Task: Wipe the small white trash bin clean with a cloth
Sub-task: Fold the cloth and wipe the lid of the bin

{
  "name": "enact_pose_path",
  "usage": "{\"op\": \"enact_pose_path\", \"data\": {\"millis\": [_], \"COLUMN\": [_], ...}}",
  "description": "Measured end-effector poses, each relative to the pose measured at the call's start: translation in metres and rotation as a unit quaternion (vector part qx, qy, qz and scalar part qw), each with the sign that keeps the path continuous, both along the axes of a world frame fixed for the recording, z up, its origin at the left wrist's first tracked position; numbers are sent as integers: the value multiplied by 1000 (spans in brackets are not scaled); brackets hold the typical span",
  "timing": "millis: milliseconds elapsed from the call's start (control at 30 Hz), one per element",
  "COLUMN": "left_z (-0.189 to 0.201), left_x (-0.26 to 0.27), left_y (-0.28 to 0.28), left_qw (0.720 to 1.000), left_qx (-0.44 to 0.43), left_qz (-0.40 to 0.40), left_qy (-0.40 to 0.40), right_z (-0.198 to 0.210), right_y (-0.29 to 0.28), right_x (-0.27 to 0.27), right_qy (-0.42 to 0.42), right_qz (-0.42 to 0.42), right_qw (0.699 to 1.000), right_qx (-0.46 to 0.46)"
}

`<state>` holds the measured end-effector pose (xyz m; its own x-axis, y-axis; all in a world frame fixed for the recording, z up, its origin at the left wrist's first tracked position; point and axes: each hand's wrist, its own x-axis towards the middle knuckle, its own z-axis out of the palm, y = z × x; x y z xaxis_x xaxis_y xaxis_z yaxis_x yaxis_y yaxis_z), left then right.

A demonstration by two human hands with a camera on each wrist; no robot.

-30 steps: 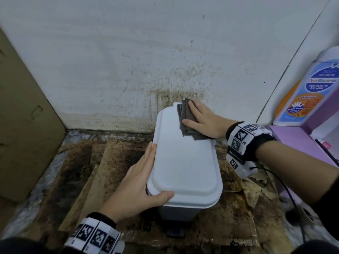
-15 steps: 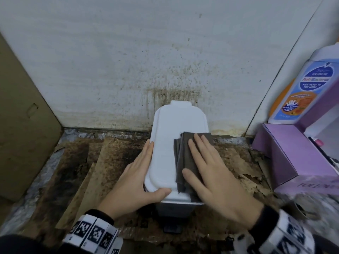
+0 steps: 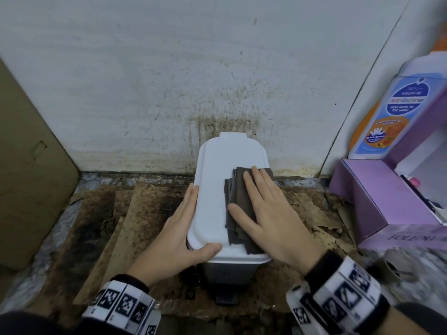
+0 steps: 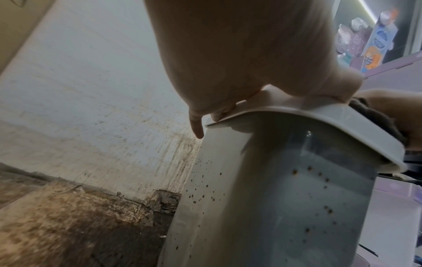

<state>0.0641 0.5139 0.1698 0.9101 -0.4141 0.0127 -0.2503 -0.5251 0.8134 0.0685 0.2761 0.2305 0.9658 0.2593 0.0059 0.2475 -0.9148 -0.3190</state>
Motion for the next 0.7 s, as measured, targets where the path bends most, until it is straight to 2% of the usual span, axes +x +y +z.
{"op": "enact_pose_path", "data": {"millis": [133,233,700], "left_z": [-1,-1,-1], "left_x": [2,2,2], "left_y": [1,2,0], "left_qw": [1000,1000,999], "left_qx": [1,14,27], "left_qz": [1,4,5], "left_qy": [0,-8,-24], "right_z": [1,-4,-15], "right_y": [-8,-11,7], "right_x": [36,41,-62], "right_qy": [16,18,-35], "right_qz": [15,17,-45], "right_qw": [1000,999,997], "right_qx": [5,30,51]}}
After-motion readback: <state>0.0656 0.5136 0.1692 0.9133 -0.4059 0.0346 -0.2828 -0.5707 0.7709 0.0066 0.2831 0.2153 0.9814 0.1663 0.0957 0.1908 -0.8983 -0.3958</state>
